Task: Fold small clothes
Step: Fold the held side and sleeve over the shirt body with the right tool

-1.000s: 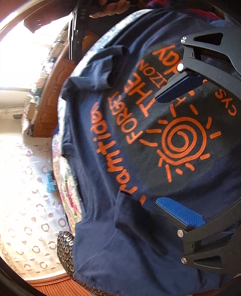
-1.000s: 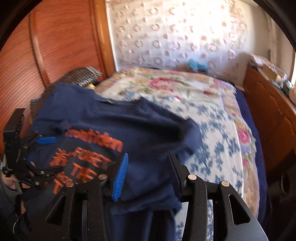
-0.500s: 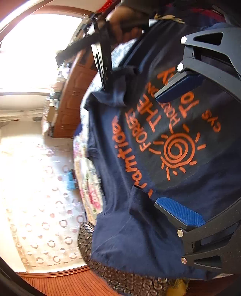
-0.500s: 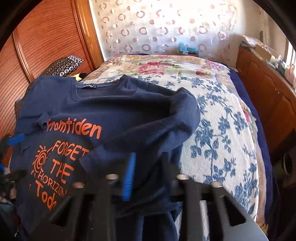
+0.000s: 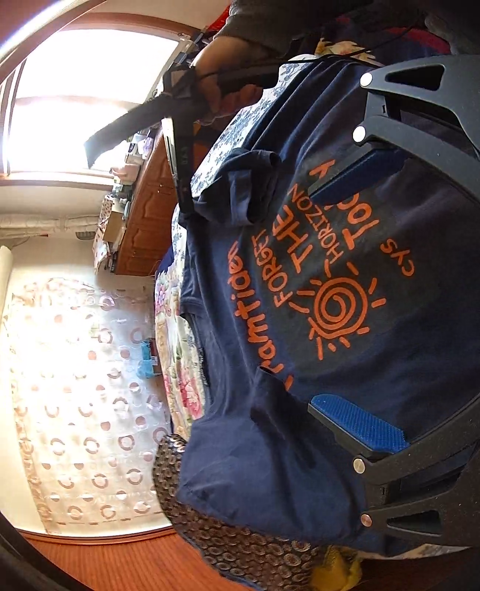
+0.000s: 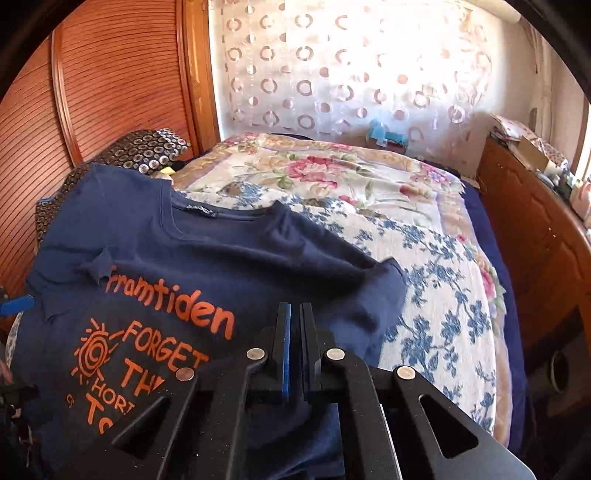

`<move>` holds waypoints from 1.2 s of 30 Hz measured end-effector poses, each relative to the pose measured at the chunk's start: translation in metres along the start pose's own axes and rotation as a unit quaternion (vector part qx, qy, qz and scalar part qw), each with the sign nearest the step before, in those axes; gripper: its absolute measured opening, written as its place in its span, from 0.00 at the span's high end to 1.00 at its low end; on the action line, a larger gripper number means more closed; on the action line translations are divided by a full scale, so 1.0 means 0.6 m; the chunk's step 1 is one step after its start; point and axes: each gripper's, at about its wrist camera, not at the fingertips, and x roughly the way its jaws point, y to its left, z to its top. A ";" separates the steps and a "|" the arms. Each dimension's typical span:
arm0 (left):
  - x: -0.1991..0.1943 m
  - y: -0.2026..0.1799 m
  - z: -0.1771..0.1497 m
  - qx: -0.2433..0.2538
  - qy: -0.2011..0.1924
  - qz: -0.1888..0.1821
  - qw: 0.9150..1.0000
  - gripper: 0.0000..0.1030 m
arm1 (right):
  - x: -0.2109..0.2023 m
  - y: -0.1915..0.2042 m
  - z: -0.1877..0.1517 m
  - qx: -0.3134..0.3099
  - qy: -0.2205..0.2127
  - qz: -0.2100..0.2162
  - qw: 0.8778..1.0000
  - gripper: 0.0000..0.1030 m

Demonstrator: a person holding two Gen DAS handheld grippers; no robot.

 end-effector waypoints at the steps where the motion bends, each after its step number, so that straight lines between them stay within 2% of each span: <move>1: 0.002 0.003 -0.001 -0.004 0.001 0.000 1.000 0.00 | -0.002 0.001 0.002 0.000 -0.001 0.008 1.000 0.99; 4: 0.004 0.007 -0.004 -0.012 0.001 0.000 1.000 0.00 | -0.002 0.006 0.012 -0.003 -0.009 0.025 1.000 0.99; 9: 0.000 0.011 -0.010 -0.017 -0.001 -0.001 1.000 0.00 | -0.021 0.011 0.020 0.005 -0.025 0.020 0.999 0.99; 10: 0.000 0.010 -0.011 -0.018 0.000 -0.002 1.000 0.00 | -0.022 0.009 0.016 0.004 -0.024 0.009 1.000 0.95; 12: 0.000 0.008 -0.012 -0.018 0.000 -0.003 1.000 0.00 | -0.017 0.006 0.004 -0.003 -0.019 -0.022 1.000 0.80; 13: 0.001 0.006 -0.013 -0.017 -0.001 -0.003 1.000 0.00 | -0.015 0.002 -0.004 -0.001 -0.016 -0.026 1.000 0.68; 14: 0.001 0.005 -0.013 -0.016 -0.001 -0.004 1.000 0.00 | -0.013 -0.005 -0.014 0.004 -0.011 -0.028 1.000 0.64; 16: 0.003 0.001 -0.014 -0.015 -0.001 -0.006 1.000 0.00 | -0.011 -0.010 -0.029 0.011 -0.004 -0.032 0.999 0.64; 21: 0.011 -0.011 -0.016 -0.010 0.004 -0.010 1.000 0.00 | 0.012 -0.019 -0.064 0.007 0.031 -0.031 0.999 0.65; 23: 0.012 -0.015 -0.018 -0.007 0.005 -0.010 1.000 0.00 | 0.030 -0.016 -0.065 0.000 0.042 -0.033 0.999 0.80; 24: 0.012 -0.016 -0.019 -0.006 0.005 -0.009 1.000 0.00 | 0.030 -0.016 -0.065 0.000 0.042 -0.033 0.999 0.84; 25: 0.012 -0.016 -0.019 -0.005 0.006 -0.008 1.000 0.00 | 0.033 -0.015 -0.059 -0.002 0.040 -0.032 0.999 0.94; 26: 0.012 -0.016 -0.020 -0.004 0.006 -0.007 1.000 0.00 | 0.034 -0.012 -0.055 -0.006 0.034 -0.028 0.999 0.96; 29: 0.011 -0.013 -0.020 -0.008 0.006 -0.007 1.000 0.00 | 0.032 0.001 -0.030 -0.023 0.014 -0.010 1.000 0.98; 32: 0.008 -0.008 -0.021 -0.014 0.004 -0.008 1.000 0.00 | 0.027 0.010 -0.014 -0.035 0.001 -0.013 0.999 0.98; 36: 0.010 -0.005 -0.022 -0.017 0.004 -0.008 1.000 0.00 | 0.021 0.021 0.012 -0.038 -0.016 0.003 0.999 0.98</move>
